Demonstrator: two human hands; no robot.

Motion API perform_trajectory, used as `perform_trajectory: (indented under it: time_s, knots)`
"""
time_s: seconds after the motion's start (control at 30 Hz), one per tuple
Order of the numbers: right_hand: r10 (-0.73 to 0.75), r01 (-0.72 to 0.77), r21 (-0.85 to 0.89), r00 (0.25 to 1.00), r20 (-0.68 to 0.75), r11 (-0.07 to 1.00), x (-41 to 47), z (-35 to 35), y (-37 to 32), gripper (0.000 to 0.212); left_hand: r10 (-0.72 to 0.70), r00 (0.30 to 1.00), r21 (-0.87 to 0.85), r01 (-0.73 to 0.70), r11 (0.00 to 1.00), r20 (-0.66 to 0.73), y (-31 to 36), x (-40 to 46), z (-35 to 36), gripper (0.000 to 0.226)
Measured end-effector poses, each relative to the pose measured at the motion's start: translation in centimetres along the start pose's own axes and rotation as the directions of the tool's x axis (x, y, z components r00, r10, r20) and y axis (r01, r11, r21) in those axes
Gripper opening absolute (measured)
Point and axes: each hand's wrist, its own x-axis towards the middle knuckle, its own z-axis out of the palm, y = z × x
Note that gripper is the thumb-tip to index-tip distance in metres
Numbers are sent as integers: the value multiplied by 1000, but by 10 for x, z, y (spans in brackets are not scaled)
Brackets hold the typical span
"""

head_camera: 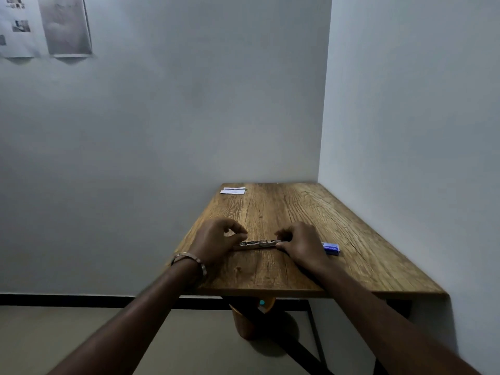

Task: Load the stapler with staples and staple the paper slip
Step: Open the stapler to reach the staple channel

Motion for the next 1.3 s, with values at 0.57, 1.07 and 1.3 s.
perform_trajectory:
  time_s: [0.57,1.07,1.3]
  knots:
    - [-10,11,38,1000,-20,999,1,3,5,44,294,901,264,-382,886,318,30,30,29,24]
    - [-48,47,-34,999,-26,998,1,3,3,29,431,789,310,-583,751,439,20,37,22,18]
    - [-44,43,-44,999,-28,998,1,3,4,26,414,855,215,-488,846,312,12,37,20,7]
